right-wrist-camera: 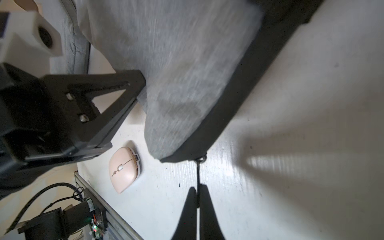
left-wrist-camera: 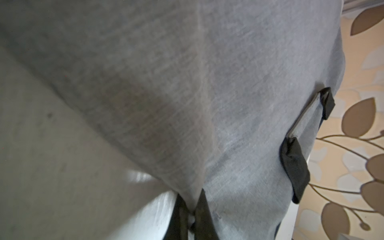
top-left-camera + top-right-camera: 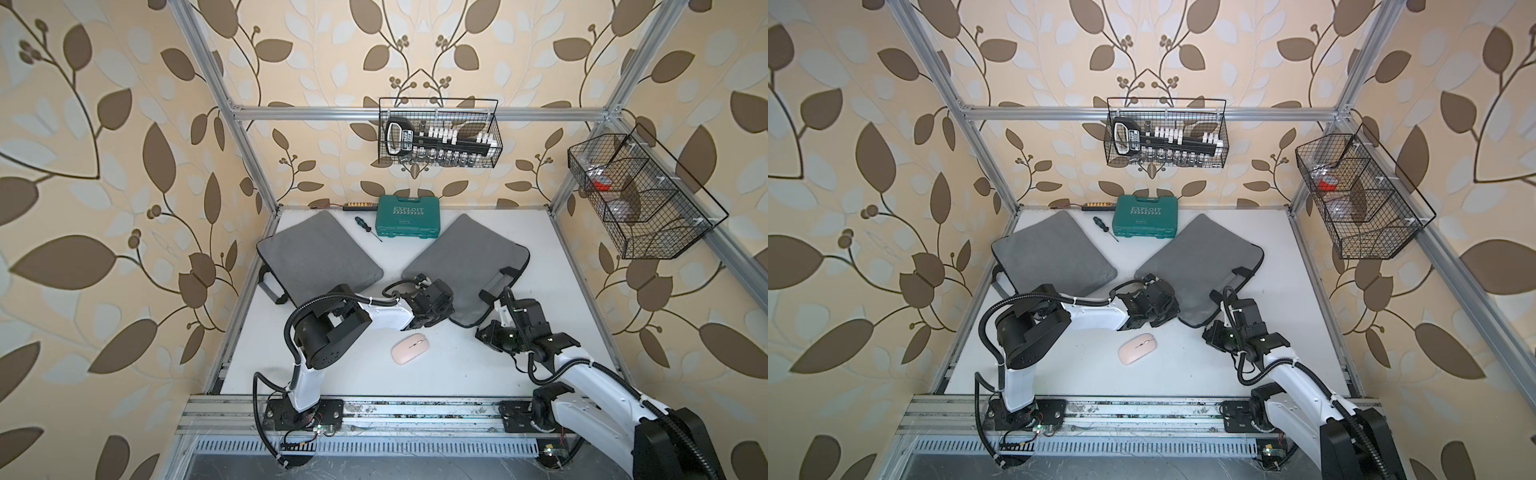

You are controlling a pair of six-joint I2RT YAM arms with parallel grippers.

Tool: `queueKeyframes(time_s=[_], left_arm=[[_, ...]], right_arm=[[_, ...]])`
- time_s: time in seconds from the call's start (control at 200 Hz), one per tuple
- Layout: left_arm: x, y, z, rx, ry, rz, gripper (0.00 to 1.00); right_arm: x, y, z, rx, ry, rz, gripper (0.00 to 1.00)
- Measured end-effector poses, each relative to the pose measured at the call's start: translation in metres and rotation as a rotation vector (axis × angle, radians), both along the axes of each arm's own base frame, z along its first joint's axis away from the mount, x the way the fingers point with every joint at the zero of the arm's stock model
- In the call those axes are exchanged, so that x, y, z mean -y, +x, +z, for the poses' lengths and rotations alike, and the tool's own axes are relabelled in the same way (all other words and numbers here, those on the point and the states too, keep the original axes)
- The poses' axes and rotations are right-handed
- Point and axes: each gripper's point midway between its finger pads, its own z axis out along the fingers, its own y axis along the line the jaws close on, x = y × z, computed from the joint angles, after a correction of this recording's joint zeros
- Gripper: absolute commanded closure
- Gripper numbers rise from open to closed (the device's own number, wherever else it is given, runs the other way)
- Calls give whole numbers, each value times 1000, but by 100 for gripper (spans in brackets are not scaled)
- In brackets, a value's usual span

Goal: Put the mouse into the laptop bag
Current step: Unzip the zipper on the zippered laptop bag.

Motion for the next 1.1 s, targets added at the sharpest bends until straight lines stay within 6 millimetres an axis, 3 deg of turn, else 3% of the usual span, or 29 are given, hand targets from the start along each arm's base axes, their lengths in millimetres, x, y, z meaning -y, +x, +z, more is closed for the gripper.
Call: queueKeyframes(time_s=[0.265,0.445,0.5,0.575,0.74,0.96,1.1], left_arm=[[4,3,2,10,4,-4,100],[6,6,6,36,-8,-9,30],[6,7,9,51,-23,-7,14],[2,8,17,76,-31,4,3],[-35,13,22,96,17,46,1],[-107,52,17,79,24,175,1],[-118,64,18,98,29,183,3]], right_arm=[[-28,-10,-13,-24,-77,106,100],[-30,-6,-15,-45,-89,72,100],[-29,-6,-17,-60,-87,46,100],[-26,-5,-21,-83,-91,11,100],[-4,6,-24,-119,-72,-115,100],[66,21,-20,-105,-37,-410,100],[84,24,-13,-86,-16,-476,100]])
